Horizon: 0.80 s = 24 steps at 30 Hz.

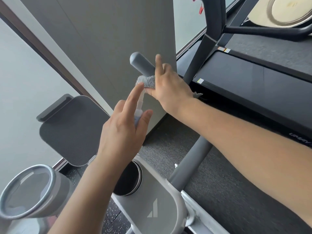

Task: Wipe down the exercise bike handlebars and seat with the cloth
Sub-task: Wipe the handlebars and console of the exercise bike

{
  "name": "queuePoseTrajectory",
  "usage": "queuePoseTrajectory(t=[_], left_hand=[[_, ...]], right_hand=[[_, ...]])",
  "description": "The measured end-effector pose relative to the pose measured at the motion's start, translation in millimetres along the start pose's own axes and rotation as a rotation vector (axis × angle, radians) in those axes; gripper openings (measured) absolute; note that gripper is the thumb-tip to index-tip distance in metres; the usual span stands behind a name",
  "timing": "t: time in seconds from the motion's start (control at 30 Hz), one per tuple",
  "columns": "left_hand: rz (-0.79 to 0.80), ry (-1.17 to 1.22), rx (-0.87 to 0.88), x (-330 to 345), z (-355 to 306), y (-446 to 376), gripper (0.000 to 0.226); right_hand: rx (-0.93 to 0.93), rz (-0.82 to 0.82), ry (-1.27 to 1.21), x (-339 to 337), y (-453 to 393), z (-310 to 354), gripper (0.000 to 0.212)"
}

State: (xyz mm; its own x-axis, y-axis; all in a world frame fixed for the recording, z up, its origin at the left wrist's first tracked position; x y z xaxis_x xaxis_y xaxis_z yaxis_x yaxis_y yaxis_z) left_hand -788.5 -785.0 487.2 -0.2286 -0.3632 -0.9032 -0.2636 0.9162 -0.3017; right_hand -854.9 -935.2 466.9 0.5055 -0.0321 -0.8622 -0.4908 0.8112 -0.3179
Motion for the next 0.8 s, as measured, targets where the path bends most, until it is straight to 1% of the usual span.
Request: queuePoseTrajectory(t=[0.13,0.27,0.37,0.47,0.57,0.6,0.7,0.73,0.77,0.8], left_hand=[[0.021,-0.006,-0.010,4,2,-3,0.057],[0.032,0.004,0.000,7,0,-4,0.059],[0.035,0.005,0.000,8,0,-4,0.058],[0.037,0.005,0.012,7,-1,-4,0.058],[0.039,0.015,0.031,4,-3,-5,0.058],[0.036,0.016,0.037,3,-3,-6,0.057],[0.030,0.014,0.057,-1,-3,-7,0.057],[0.031,0.013,0.061,-2,-2,-7,0.058],[0.029,0.010,0.068,-3,-1,-7,0.058],[0.026,0.006,0.073,-4,0,-7,0.058]], right_hand=[[-0.070,-0.024,-0.078,-7,-7,13,0.097],[-0.181,-0.094,-0.279,-19,-14,33,0.094],[-0.195,-0.081,-0.307,-21,-17,34,0.093],[-0.105,0.037,-0.216,-8,-13,16,0.090],[0.028,0.155,-0.173,1,3,-11,0.085],[0.069,0.192,-0.157,2,11,-21,0.082],[0.151,0.268,-0.091,3,43,-49,0.062],[0.170,0.268,-0.057,1,54,-55,0.062],[0.177,0.256,-0.021,-1,63,-58,0.066],[0.180,0.236,0.005,-3,68,-58,0.075]])
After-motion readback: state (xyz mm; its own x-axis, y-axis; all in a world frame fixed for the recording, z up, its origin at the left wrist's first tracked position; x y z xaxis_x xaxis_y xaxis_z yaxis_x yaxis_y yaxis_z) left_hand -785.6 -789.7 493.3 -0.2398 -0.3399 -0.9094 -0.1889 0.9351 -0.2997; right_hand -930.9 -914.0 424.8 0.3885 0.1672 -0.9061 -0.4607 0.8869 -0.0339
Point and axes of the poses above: each hand's wrist, its own y-axis away from the middle knuckle, its own x-axis out of the palm, z = x × y, the point moved 10 cm from there along -y, towards the middle knuckle, and after that the axes turned 9 degrees about -y, right-handed, at the moved point
